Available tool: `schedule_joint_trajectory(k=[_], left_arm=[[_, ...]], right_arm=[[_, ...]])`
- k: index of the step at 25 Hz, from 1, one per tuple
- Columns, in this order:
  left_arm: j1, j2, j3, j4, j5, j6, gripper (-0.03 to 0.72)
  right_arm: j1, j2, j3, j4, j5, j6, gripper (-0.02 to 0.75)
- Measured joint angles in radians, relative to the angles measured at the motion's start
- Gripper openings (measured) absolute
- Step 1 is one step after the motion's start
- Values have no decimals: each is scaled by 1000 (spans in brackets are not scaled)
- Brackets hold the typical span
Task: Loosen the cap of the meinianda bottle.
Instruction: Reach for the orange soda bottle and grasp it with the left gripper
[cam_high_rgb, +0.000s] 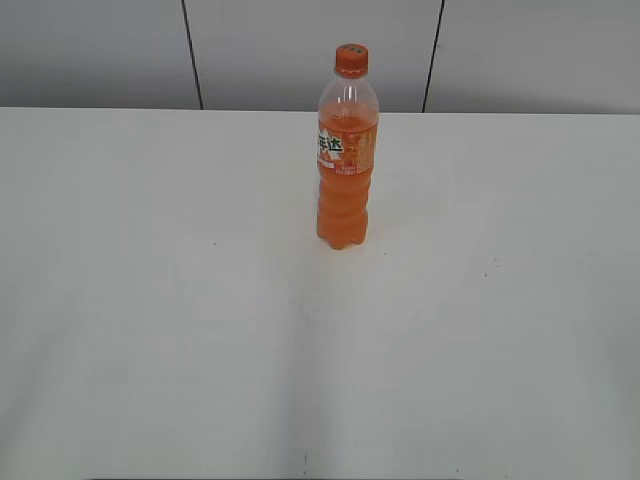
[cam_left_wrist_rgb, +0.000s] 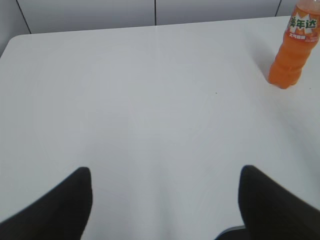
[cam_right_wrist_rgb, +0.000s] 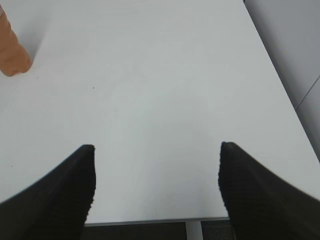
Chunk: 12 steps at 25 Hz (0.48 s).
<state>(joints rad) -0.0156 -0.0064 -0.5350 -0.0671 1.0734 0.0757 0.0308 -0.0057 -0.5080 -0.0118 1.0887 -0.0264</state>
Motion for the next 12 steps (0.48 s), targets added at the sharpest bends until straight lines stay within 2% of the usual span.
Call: schedule_joint_trajectory(k=[12], left_arm=[[0,0,0,0,0,0,544]], right_arm=[[0,0,0,0,0,0,577]])
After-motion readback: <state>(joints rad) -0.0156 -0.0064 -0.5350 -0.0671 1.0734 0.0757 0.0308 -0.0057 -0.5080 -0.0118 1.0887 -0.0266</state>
